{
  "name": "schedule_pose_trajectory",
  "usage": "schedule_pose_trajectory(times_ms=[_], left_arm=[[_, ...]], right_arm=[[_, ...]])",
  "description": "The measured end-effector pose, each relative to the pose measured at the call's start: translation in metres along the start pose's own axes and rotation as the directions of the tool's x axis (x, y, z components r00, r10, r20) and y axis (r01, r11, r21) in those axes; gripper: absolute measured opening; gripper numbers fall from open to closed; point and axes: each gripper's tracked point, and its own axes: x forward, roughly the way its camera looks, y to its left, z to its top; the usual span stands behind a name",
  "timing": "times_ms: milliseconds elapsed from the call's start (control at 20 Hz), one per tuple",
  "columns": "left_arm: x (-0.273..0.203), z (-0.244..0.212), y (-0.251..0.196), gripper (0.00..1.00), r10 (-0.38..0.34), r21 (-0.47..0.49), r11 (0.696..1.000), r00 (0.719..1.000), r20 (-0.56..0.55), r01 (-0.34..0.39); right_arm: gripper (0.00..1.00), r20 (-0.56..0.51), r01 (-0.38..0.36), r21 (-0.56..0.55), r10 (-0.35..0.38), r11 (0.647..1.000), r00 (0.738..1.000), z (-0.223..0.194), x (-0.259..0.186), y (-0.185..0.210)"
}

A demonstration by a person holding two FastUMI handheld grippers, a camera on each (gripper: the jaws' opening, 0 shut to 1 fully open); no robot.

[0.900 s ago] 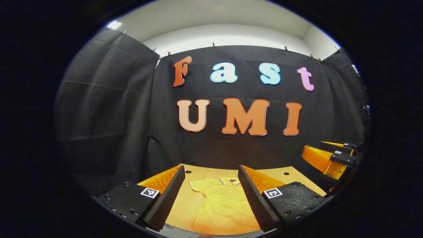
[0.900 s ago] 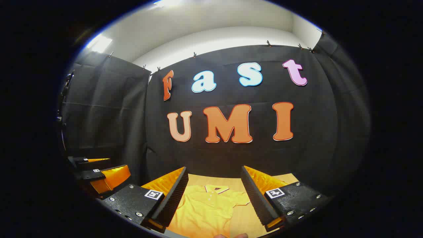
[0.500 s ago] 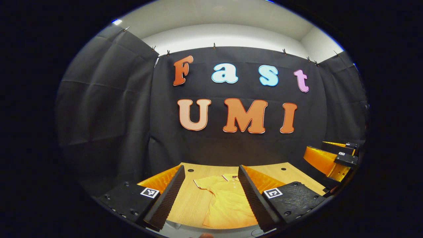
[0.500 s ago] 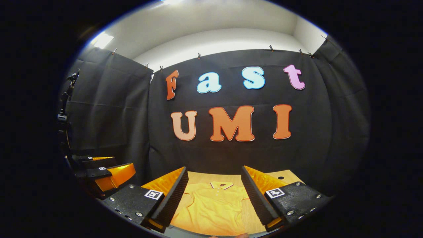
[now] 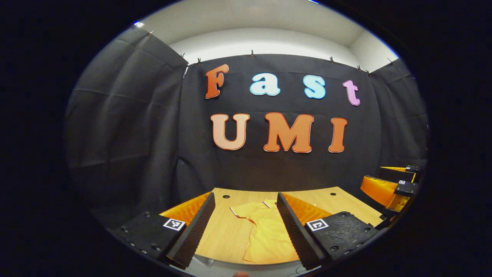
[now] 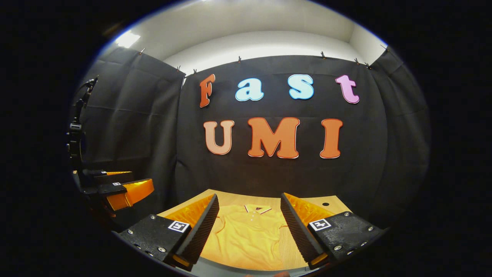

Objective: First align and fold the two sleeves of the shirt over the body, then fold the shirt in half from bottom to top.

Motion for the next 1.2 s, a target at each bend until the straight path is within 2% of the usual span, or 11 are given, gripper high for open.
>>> schedule_pose_trajectory(times_ms=[200, 250, 300, 450, 700, 1000, 1200], left_arm=[[-0.005, 0.004, 0.003, 0.98, 0.021, -0.015, 1.000, 1.000, 0.001, -0.021], [-0.004, 0.001, 0.004, 0.98, 0.024, -0.006, 1.000, 1.000, -0.004, -0.024], [-0.004, 0.001, 0.003, 0.99, 0.024, 0.007, 1.000, 1.000, -0.006, -0.024], [-0.007, -0.007, 0.005, 0.99, 0.022, 0.055, 0.998, 1.000, -0.021, -0.020], [-0.015, -0.009, 0.024, 0.99, 0.030, 0.022, 0.999, 0.999, -0.027, -0.030], [-0.007, -0.006, 0.032, 0.99, 0.043, 0.036, 0.998, 0.999, 0.016, -0.044], [0.027, -0.009, 0.010, 0.99, 0.016, 0.032, 0.999, 0.998, 0.054, -0.017]], right_arm=[[0.97, 0.015, -0.029, 0.001, 0.029, 1.000, 0.999, 0.004, 0.009, 0.011], [1.00, -0.001, -0.037, -0.003, 0.037, 0.999, 0.999, 0.000, 0.013, 0.013], [0.97, -0.023, -0.043, -0.006, 0.042, 0.999, 0.999, -0.004, 0.018, 0.015], [0.98, -0.068, -0.040, 0.006, 0.040, 0.999, 0.997, -0.012, 0.028, 0.019], [0.98, -0.062, -0.046, 0.012, 0.047, 0.999, 0.997, -0.012, 0.029, 0.028], [0.98, -0.061, 0.006, -0.028, -0.007, 1.000, 0.998, -0.025, 0.029, 0.001], [0.98, -0.097, 0.044, -0.027, -0.046, 0.999, 0.994, -0.053, 0.059, -0.034]])
